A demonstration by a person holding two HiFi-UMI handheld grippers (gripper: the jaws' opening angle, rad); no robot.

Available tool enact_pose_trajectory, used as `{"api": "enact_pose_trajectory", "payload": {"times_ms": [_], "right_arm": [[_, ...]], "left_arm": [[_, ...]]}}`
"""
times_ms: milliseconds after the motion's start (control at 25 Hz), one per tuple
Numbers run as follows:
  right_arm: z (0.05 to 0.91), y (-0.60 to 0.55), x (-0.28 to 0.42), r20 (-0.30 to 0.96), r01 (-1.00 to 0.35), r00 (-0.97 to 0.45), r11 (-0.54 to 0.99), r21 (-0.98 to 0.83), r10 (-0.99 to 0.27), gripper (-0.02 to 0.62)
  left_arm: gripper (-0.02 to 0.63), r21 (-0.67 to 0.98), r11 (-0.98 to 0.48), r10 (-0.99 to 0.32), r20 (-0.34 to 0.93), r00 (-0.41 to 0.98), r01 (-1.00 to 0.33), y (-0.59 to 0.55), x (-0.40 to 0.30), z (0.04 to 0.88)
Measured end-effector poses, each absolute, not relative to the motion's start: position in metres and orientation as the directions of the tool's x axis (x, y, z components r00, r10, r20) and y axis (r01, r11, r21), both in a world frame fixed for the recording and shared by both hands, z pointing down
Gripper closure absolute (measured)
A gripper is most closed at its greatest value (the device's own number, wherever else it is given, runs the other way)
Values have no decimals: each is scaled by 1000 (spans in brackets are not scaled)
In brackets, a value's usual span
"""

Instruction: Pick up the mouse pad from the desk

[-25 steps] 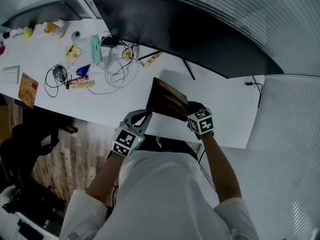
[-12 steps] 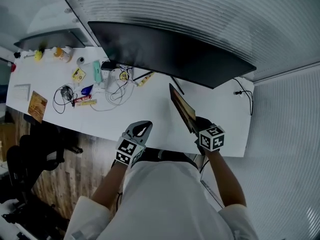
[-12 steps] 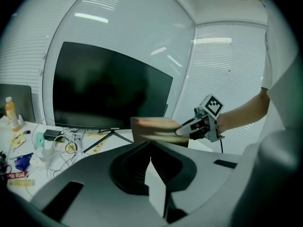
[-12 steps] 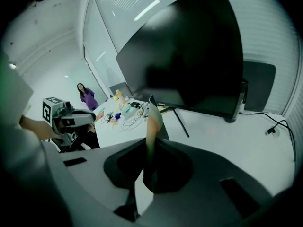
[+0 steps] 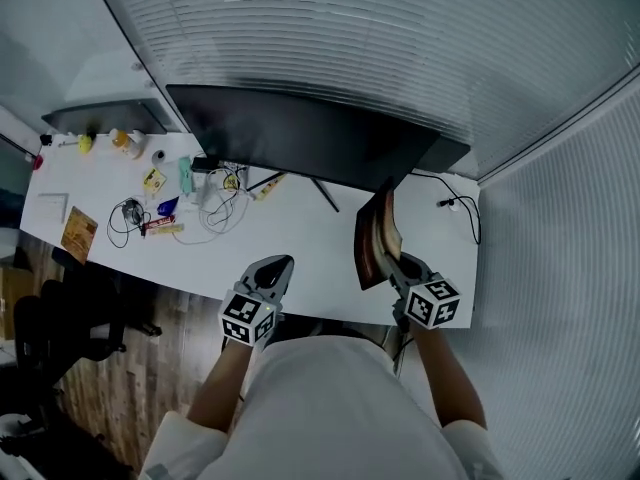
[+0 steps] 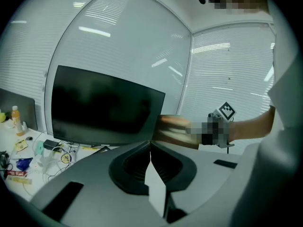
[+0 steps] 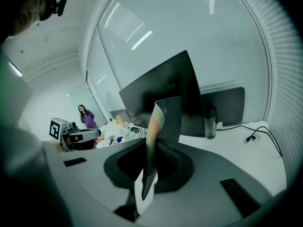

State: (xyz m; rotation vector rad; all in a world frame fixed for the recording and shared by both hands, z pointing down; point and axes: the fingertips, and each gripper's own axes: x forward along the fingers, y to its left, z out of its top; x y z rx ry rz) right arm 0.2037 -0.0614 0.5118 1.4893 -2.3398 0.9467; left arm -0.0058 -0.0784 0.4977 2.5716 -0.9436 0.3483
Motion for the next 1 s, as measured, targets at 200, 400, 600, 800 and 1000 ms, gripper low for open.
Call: {"api": "enact_pose_trajectory", "payload": {"times_ms": [200,400,600,800,1000], "right_arm": [[475,-39,238,440,-898,-424,306,-315,-791,548],[456,-24,260,410,-918,-394,326,-228,-823,548],[450,-10,269,387,-922,-386,332,-200,-837,548],[439,-5,269,339,-924,-378,331,-190,-861,548],[427,0,267,302,-930,-359,312,-192,-883,548]], "left_arm": [[586,249,-692,-600,326,731,-678,-62,8,472],[586,227,-675,-637,301,710,-702,-50,16,453],[586,219,-654,-666,286,689,-724,-37,14,440],[586,196,-651,-681,277,678,-733,-31,2,432],[586,197,-647,-689,263,675,-737,-29,-12,425]]}}
